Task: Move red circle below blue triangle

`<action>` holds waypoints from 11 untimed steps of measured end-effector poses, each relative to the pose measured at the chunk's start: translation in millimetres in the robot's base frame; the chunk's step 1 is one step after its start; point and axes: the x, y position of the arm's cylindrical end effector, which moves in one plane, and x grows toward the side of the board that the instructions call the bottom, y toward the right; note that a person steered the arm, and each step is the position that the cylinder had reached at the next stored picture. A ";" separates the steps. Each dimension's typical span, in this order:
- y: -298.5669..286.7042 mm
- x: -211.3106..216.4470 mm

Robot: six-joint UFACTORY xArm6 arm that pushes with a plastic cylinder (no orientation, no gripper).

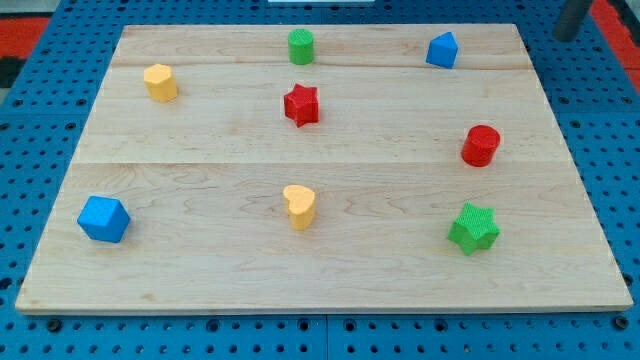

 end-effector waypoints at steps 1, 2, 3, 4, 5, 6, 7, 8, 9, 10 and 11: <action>-41.2 49.4; -80.8 91.1; -76.5 154.8; -61.9 178.4; -73.9 195.3; -106.4 223.4; -168.4 216.1; -227.9 191.1; -229.2 180.4; -247.2 195.9; -225.2 216.1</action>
